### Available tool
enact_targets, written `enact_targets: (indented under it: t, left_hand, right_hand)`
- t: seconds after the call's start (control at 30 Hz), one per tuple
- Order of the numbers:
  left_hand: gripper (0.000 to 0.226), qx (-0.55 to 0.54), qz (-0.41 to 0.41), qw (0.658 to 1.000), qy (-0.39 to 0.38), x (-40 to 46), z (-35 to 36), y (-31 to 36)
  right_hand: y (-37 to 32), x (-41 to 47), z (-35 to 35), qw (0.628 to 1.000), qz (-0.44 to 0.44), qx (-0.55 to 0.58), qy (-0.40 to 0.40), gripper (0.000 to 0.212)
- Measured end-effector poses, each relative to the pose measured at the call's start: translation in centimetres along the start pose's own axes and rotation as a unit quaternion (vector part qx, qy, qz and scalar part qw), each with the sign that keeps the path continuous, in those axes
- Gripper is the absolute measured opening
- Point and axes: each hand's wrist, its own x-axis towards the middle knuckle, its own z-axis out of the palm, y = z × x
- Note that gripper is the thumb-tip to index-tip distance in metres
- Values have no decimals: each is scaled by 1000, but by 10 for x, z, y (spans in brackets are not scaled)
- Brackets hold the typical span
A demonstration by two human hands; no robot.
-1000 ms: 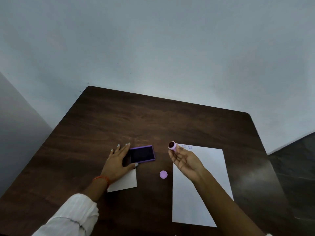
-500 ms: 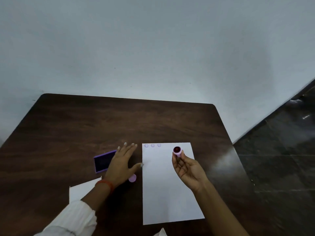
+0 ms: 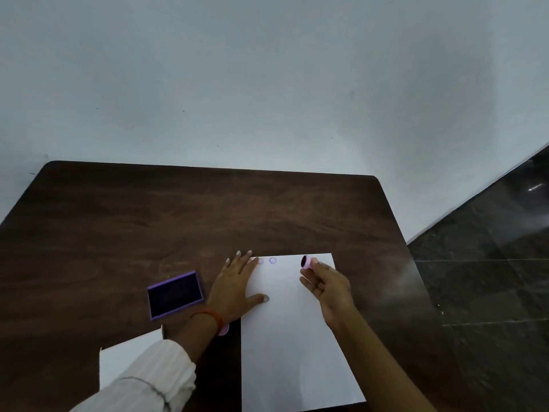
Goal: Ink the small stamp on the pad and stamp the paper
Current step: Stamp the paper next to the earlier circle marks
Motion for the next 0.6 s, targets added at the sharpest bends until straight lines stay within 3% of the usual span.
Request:
enact_targets:
  t: [0.1,0.23,0.33,0.6]
  left_hand:
    - [88,-11,-8,1000,3,-1,1,-2]
    - [93,-39,-19,999,6,-1,2,-2]
    - [95,-53,-23,998,9,-1,4,-4]
    - [100,-80,-18,996,18,-1,8,-8]
  right_hand:
    - [4,8,15,970,-137,-195,47,6]
    - [12,21,30,863,-294,-406,61,20]
    - [12,30,36,800,-278,-529,41,28]
    - [10,31,42,716,-258,-648,4,28]
